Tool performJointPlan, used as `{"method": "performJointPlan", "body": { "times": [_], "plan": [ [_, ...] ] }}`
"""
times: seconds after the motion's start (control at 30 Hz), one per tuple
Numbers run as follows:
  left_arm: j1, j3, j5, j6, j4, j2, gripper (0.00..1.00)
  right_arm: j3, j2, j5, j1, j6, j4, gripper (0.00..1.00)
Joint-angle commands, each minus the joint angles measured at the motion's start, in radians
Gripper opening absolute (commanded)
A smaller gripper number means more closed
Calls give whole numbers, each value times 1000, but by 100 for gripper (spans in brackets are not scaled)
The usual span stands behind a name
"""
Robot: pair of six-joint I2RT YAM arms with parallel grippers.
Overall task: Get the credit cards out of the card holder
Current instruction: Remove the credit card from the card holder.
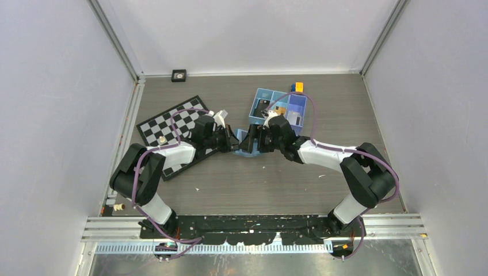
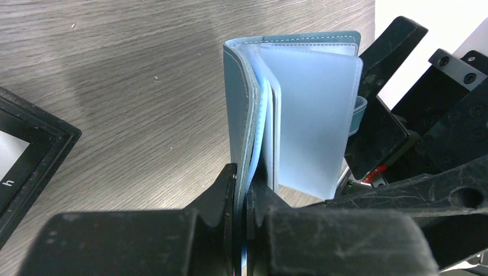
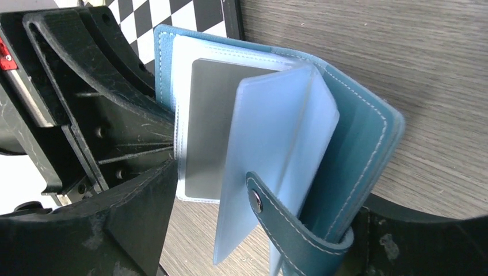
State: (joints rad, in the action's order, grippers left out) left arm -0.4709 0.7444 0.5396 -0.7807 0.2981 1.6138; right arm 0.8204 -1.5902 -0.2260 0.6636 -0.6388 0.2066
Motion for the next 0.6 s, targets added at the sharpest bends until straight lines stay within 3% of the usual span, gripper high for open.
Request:
{"method": "performJointPlan", "body": {
  "times": [0.0, 0.23, 0.57],
  "plan": [
    [0, 10, 5, 8, 33, -18, 0, 74, -27, 109, 18, 41, -104, 81],
    [0, 9, -16, 14, 13, -33, 0, 108, -39, 214, 19, 40, -195, 64],
    [2, 12, 1, 0, 27, -18, 0, 52, 34, 275, 12, 11, -146, 48]
  ]
}}
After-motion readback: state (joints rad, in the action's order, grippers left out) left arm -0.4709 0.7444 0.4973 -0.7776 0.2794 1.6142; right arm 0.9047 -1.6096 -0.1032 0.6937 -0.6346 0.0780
